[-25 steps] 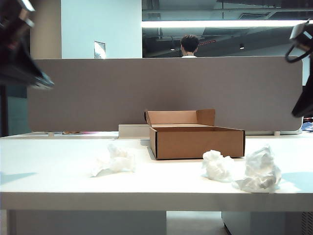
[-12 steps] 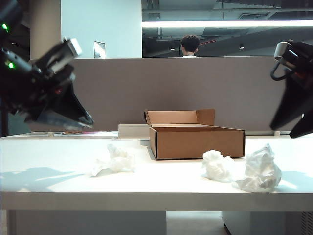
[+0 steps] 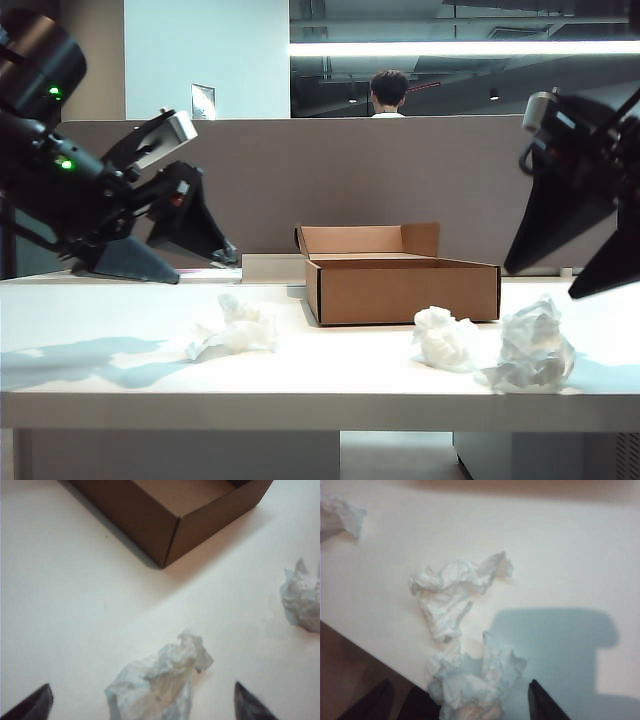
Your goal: Pick up all the paper balls on the table and put them in the paper box.
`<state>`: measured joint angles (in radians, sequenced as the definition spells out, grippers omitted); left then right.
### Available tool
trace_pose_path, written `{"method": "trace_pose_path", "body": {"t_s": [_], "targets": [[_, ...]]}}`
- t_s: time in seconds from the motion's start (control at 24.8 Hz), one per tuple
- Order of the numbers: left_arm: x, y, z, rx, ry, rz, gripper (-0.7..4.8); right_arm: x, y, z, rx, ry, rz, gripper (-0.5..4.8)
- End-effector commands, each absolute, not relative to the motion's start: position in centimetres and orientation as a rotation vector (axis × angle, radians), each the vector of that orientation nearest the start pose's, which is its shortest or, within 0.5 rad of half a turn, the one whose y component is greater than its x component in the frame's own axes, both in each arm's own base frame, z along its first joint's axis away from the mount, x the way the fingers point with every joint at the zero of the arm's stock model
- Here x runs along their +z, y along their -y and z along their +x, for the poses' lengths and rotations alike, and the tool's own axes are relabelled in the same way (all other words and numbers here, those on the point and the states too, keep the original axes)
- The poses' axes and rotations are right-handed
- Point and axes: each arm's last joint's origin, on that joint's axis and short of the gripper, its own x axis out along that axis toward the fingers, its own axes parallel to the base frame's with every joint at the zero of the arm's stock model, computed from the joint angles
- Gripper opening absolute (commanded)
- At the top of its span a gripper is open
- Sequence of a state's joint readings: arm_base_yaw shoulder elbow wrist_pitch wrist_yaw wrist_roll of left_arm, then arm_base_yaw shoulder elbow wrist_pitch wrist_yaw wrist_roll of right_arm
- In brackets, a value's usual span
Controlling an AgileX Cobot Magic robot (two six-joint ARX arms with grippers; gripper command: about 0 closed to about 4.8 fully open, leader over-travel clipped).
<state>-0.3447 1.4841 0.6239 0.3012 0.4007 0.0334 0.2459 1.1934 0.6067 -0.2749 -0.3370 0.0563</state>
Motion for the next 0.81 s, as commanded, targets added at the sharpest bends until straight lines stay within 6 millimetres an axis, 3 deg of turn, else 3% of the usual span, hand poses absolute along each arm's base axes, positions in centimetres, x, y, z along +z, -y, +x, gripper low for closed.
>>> {"method": "trace_pose_path", "body": {"t_s": [0.04,0.32,0.52,0.61,0.65,0.77,0.81], "targets": [[17.2,11.6,26.8,-0.758,-0.538,0.028,4.67,18.5,-6.6,21.8,0.527,-0.913,0.096,3.69],[16.2,13.5,27.4,-0.752,-0.565,0.062,4.66,16.9,-7.1,22.2,0.557,-0.991,0.108,3.69],[14.4,13.9,27.8,-0.734,-0.624,0.075,4.56,16.2,-7.2,22.4,0.556,-1.024,0.106,3.65],[13.9,14.0,27.9,-0.734,-0.635,0.075,4.02,15.9,-7.3,22.5,0.554,-1.038,0.106,3.10],[13.8,14.1,27.9,-0.738,-0.633,0.076,3.55,15.6,-7.3,22.5,0.553,-1.049,0.107,2.56],[13.9,14.5,27.7,-0.753,-0.625,0.081,2.70,15.3,-7.3,22.6,0.552,-1.059,0.108,2.02],[13.9,14.7,27.7,-0.761,-0.618,0.081,1.64,15.2,-7.3,22.7,0.558,-1.057,0.111,1.68]]}}
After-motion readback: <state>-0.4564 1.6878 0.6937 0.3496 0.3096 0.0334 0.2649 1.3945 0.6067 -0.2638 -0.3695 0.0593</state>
